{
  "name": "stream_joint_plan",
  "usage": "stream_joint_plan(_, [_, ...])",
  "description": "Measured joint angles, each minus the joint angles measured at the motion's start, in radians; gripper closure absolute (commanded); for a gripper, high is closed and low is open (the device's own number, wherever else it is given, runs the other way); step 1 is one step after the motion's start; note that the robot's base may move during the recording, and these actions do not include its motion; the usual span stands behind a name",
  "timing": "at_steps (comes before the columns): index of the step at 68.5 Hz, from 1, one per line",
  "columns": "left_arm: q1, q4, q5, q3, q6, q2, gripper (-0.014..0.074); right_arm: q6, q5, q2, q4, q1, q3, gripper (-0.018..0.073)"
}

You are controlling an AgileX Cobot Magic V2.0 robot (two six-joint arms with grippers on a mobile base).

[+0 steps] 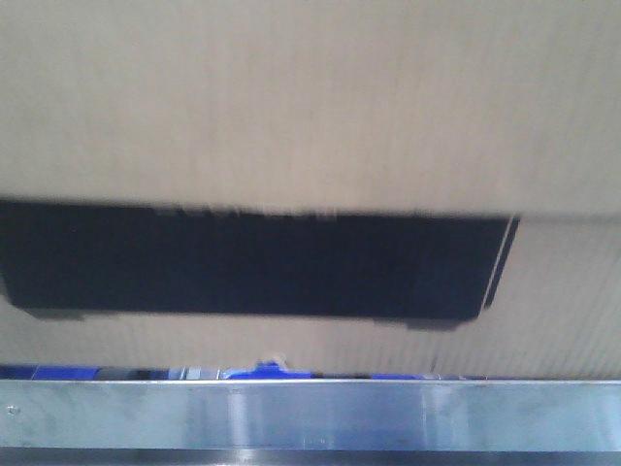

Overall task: Grab box from left shelf to table start
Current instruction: 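Lift the box with both grippers and pull it off the shelf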

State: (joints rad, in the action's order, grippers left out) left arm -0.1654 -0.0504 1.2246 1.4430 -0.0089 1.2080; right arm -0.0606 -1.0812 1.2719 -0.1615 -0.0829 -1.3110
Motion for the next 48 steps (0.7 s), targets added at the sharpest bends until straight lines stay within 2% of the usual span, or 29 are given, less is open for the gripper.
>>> stream_joint_plan(21, [0.000, 0.000, 0.033, -0.038, -0.022, -0.243, 0.0688, 0.000, -0.031, -0.201, -0.032, 0.000, 0.035, 0.0502])
stream_joint_plan(48, [0.000, -0.020, 0.033, -0.293, -0.024, -0.511, 0.0688, 0.004, -0.037, -0.518, -0.068, 0.000, 0.302, 0.0502])
